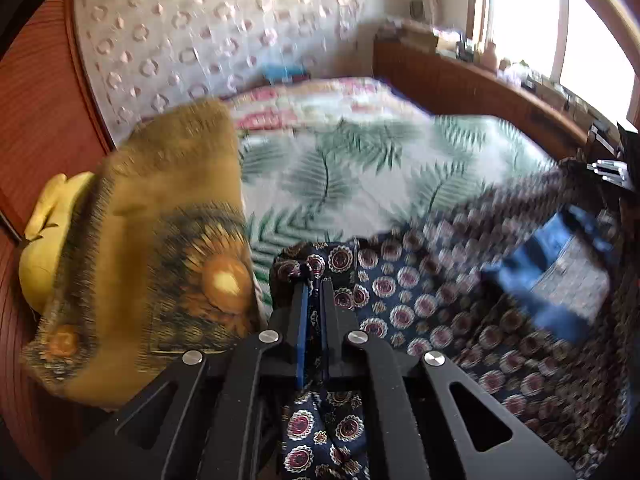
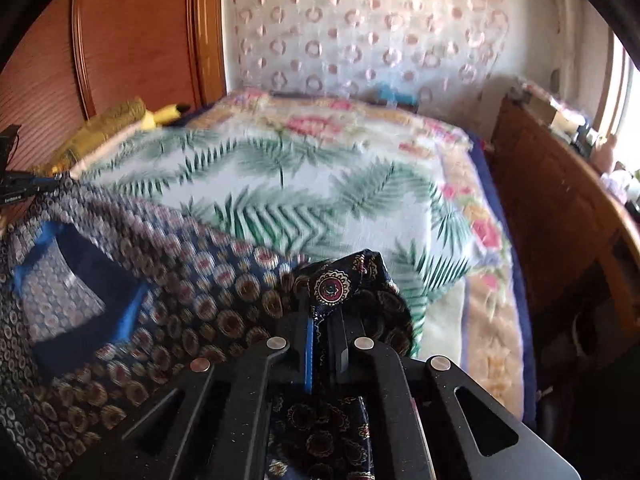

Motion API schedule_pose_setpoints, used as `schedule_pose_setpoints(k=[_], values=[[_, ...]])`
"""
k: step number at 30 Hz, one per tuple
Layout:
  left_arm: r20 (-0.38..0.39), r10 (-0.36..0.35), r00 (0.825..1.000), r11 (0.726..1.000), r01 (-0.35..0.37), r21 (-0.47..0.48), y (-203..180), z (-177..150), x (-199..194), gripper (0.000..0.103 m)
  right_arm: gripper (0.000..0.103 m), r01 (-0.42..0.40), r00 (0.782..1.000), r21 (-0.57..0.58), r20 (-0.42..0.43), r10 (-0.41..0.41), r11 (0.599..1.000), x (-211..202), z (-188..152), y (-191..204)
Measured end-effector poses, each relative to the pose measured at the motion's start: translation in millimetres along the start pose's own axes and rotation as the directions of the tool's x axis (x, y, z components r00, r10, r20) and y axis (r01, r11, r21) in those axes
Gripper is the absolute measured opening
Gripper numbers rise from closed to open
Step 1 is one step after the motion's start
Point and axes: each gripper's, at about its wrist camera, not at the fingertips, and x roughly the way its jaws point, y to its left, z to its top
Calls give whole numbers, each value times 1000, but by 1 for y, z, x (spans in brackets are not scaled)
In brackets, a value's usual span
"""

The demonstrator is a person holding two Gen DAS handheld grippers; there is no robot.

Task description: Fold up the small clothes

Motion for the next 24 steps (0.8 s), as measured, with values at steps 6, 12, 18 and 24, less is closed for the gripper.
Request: schedule_pose_setpoints(k=[6,12,18,24], values=[[180,36,983,999,-31,-31,5,25,-59,5,4,41,989,-24,142,-37,999,-45,20,7],[260,61,964,998,-56,-28,18,64,-86,5,4,12,976,-74,217,4,997,-74,50,21],[295,144,944,989,-130,-66,47,105,-80,5,4,50,964,-74,265,-28,996,-81,80,18],[207,199,958,979,-186,-81,69,123,-33,6,4,118,977,-9,180,-115,993,-24,97,11]])
